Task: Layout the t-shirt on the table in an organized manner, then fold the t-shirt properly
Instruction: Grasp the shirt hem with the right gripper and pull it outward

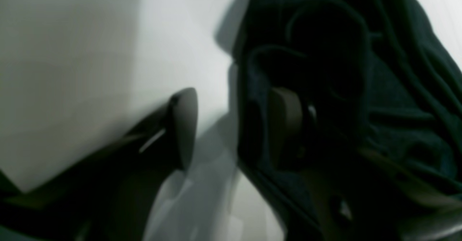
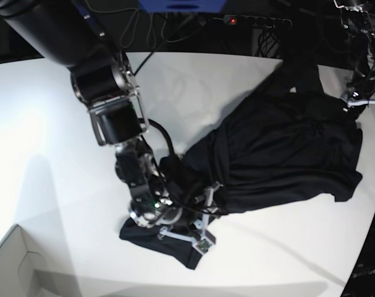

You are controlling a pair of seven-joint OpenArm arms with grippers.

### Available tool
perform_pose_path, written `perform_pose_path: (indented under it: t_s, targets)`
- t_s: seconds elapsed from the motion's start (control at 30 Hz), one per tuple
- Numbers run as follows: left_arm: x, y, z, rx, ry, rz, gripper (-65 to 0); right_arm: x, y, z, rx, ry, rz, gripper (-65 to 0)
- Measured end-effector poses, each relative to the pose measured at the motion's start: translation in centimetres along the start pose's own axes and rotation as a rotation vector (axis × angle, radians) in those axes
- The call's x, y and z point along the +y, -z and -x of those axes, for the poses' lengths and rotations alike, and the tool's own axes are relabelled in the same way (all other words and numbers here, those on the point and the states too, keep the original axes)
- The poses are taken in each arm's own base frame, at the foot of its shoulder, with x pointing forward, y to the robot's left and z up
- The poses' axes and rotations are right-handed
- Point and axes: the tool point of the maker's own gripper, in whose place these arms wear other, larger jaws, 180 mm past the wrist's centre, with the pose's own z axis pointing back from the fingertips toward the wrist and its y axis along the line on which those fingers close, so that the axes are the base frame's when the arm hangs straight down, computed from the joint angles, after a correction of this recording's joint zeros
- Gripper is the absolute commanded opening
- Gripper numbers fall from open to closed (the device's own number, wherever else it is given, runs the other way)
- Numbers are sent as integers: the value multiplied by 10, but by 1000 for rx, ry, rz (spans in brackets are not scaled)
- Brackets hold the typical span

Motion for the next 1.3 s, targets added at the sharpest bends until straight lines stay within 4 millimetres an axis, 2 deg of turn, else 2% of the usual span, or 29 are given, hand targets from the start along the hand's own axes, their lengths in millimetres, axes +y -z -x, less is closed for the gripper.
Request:
perform_pose_path:
  t_s: [0.1, 0.2, 0.27, 0.33, 0.4, 0.47, 0.57, 0.7, 0.87, 0.9, 0.97, 1.03, 1.07, 1.1, 1.17, 1.3]
  targets:
    - [-1, 0, 0, 6, 6, 0, -338, -16, -31, -5, -75, 30, 76, -241]
    - [-2, 0, 1, 6, 2, 1, -338, -22, -66, 7, -116, 42, 154, -230]
    - [-3, 1, 1, 8, 1, 3, -338, -20, -85, 27, -112, 54, 186, -231]
    - [-3, 0, 1, 7, -3, 4, -338, -15, -97, 57, -82, 74, 202, -230]
    - [-3, 0, 1, 7, -2, 4, -338, -10, -101, 97, -1, 111, 205, -230]
    - [-2, 0, 0, 6, 0, 3, -338, 2, -101, 129, 66, 144, 188, -231]
    - [-3, 0, 1, 6, -5, 5, -338, 12, -96, 143, 91, 166, 161, -231]
    - [-3, 0, 1, 6, -5, 5, -338, 13, -84, 137, 27, 190, 142, -232]
    - [-2, 0, 2, 5, -6, 4, -338, 7, -67, 143, 51, 214, 119, -245]
    - [-2, 0, 2, 4, -7, 4, -338, 6, -62, 146, 64, 220, 114, -267]
    - [0, -2, 3, 3, -5, 1, -338, 1, -55, 147, 81, 229, 104, -365]
    - [1, -5, 5, 4, 0, 2, -338, -5, -50, 145, 92, 227, 104, -527]
    - [2, -7, 5, 7, 3, 1, -338, -9, -49, 139, 82, 222, 109, -611]
    - [4, -10, 5, 9, 1, -3, -338, -14, -49, 132, 69, 214, 113, -650]
    - [11, -16, 4, 14, -4, -18, -338, -23, -52, 115, 48, 191, 133, -650]
    - [27, -24, -3, -3, -5, -59, -338, -47, -78, 50, -110, 104, 206, -650]
